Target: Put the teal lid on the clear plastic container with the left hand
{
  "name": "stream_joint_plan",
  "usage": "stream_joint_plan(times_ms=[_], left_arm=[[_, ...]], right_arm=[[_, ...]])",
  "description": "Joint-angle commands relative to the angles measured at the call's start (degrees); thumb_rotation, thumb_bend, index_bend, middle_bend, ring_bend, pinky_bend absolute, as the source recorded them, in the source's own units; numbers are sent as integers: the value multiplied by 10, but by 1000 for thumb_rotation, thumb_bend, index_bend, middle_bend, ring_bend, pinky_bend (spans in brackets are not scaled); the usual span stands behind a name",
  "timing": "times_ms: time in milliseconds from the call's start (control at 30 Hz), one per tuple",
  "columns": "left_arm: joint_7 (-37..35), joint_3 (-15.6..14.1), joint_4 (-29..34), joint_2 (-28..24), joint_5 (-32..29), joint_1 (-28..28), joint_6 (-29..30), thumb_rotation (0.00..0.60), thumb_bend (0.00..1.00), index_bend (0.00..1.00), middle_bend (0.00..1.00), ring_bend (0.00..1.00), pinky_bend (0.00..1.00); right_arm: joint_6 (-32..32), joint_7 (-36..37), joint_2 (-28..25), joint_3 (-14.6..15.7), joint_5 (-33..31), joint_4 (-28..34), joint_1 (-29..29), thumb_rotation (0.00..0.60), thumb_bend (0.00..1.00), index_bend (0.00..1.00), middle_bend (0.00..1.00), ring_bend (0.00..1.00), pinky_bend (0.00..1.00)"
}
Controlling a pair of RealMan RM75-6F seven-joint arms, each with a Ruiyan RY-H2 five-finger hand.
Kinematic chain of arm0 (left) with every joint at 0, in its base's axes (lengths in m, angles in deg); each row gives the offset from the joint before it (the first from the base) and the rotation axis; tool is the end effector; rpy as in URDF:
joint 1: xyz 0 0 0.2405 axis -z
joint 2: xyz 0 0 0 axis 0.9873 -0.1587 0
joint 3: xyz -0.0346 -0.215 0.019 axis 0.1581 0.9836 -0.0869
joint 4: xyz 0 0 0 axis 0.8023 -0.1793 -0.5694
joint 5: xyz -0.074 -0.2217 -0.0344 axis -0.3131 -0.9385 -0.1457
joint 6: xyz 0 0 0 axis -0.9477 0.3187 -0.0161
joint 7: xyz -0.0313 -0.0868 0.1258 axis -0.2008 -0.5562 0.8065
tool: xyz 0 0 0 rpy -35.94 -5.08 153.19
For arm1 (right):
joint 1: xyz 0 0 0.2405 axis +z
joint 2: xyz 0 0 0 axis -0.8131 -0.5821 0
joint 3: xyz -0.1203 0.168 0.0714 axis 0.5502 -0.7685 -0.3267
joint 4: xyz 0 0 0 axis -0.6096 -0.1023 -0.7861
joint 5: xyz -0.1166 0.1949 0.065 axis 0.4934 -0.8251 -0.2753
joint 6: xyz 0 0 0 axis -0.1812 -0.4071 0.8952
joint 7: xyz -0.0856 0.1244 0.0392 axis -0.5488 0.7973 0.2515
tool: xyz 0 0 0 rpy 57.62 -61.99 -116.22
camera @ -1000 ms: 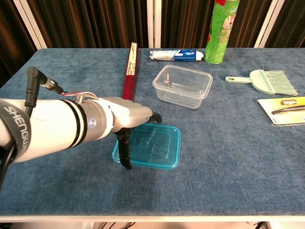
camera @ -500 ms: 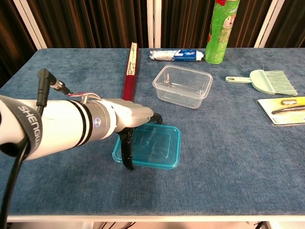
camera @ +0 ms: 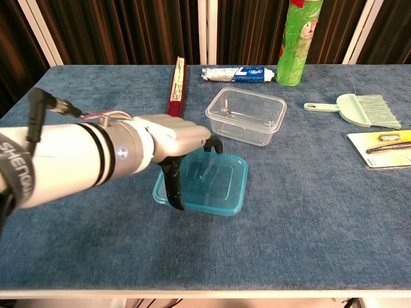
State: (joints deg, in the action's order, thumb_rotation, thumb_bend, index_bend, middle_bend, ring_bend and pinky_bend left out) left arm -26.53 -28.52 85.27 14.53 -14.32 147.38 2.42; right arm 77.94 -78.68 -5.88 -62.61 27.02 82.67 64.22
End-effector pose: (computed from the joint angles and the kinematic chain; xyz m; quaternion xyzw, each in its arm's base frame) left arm -0.0112 0.2457 -0.1182 -0.8382 -0.3587 -0.2161 0.3493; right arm -0.2870 -0.2334 0.1265 0.5713 -0.4038 0.4428 0.5608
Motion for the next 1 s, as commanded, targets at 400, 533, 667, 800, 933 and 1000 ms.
stream_joint_plan(times_ms=[400,533,667,800,933,1000], left_arm=[[-118,24,-16,-167,167,-1,-140,600,116,304,246,85,117],[-144,46,-94,-161,160,47,-241,600,116,298,246,85,95],[-164,58,-181,-136,142,102,-318,600,116,288,242,85,80],[-176,53,-250,-113,131,148,-368,600,116,286,238,85,61],[-196,36,-316,-89,94,194,-415,600,116,279,230,71,52],[-207,27,-341,-80,79,213,-435,600,116,278,229,70,46]], right_arm=[[8,-21,-13,-3,-4,24,-8,600,30,0,0,0,0],[11,-30,-16,-4,-8,35,-11,600,30,0,0,0,0],[15,-41,-19,-4,-11,47,-15,600,30,0,0,0,0],[20,-50,-20,-4,-15,57,-20,600,31,0,0,0,0],[21,-55,-22,-6,-20,64,-23,600,30,0,0,0,0],[21,-57,-22,-6,-21,66,-24,600,30,0,0,0,0]])
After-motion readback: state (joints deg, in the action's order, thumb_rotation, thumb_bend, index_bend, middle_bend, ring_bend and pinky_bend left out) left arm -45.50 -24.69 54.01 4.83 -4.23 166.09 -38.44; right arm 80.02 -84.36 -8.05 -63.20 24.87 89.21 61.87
